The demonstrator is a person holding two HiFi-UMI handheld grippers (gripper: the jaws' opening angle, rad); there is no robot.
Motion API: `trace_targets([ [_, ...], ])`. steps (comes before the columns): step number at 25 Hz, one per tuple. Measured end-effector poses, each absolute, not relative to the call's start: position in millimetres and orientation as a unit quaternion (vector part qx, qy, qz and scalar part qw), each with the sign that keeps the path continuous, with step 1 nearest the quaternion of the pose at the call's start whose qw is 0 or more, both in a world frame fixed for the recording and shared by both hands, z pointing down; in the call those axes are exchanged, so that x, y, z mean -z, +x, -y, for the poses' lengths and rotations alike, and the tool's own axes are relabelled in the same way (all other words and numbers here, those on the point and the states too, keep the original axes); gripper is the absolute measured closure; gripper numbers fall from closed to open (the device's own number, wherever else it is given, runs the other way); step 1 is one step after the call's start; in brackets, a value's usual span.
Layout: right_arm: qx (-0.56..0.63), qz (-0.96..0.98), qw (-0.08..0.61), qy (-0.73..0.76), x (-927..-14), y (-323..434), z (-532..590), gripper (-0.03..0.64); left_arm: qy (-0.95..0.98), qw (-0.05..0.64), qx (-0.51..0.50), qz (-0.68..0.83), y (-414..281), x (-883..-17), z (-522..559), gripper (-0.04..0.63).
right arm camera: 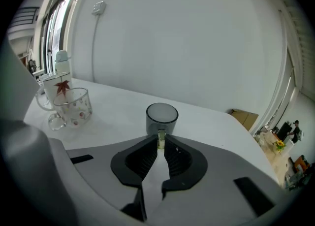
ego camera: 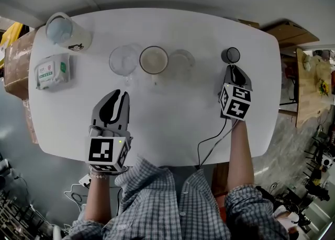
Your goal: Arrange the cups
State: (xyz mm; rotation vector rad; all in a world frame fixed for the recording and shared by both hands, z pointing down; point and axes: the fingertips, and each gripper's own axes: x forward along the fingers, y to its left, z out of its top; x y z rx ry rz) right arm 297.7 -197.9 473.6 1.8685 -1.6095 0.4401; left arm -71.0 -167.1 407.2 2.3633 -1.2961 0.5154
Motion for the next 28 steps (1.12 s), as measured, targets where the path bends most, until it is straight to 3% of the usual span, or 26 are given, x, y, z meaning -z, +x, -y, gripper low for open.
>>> trace_targets([
  [19,-0.198,0.671,0.277,0.658,-478,184,172,0.565,0.844,0.2,-0.176,0.465,-74,-406,161,0.52],
  [28,-0.198,0.679,0.28,0.649,-480,173,171,0.56,0.846,0.197,-0.178,0.462,-76,-405,152,0.52],
])
